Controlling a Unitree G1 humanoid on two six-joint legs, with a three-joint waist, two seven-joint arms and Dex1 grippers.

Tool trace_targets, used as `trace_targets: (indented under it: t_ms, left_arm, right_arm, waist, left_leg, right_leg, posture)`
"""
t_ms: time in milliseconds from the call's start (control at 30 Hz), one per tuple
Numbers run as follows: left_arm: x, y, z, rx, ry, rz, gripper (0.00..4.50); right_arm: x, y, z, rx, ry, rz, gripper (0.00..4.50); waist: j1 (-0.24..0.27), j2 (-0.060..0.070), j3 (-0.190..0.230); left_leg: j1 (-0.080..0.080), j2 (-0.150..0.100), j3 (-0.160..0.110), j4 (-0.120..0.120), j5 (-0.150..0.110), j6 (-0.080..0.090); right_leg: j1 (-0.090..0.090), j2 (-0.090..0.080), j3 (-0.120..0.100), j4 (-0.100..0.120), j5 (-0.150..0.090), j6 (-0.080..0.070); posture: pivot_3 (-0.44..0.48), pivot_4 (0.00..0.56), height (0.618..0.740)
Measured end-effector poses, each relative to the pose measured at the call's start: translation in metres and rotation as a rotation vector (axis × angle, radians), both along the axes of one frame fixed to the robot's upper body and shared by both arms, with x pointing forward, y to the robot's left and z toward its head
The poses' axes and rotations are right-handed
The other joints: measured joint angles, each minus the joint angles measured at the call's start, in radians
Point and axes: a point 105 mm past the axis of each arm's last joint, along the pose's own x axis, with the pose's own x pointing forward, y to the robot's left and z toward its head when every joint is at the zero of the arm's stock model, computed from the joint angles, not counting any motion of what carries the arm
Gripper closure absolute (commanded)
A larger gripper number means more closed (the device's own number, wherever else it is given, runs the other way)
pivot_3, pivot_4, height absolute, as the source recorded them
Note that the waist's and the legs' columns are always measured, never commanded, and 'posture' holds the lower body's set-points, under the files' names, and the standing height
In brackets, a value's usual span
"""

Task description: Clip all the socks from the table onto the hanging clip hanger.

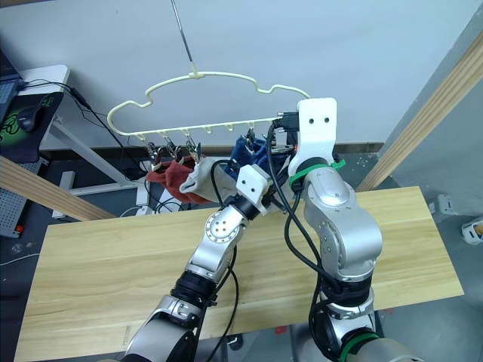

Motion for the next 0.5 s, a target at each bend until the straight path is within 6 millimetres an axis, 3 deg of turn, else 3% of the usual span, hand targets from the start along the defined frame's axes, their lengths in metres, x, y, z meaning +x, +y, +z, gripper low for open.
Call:
trace_targets:
  t_ms: [500]
  left_arm:
    - [-0.0011, 0.001, 0.0035, 0.003, -0.043, 0.022, 4.49]
  right_arm:
    - [0.0002, -0.0022, -0.0011, -0.024, -0.017, -0.014, 4.5]
  waist:
    - [0.0, 0.0, -0.001]
  left_leg:
    - [-0.003, 0.0, 0.0, 0.009, -0.001, 0.001]
  right_leg:
    - [0.0, 0.0, -0.002, 0.004, 0.0, 0.0]
  posture:
    - [-0.313, 0.307, 0.735]
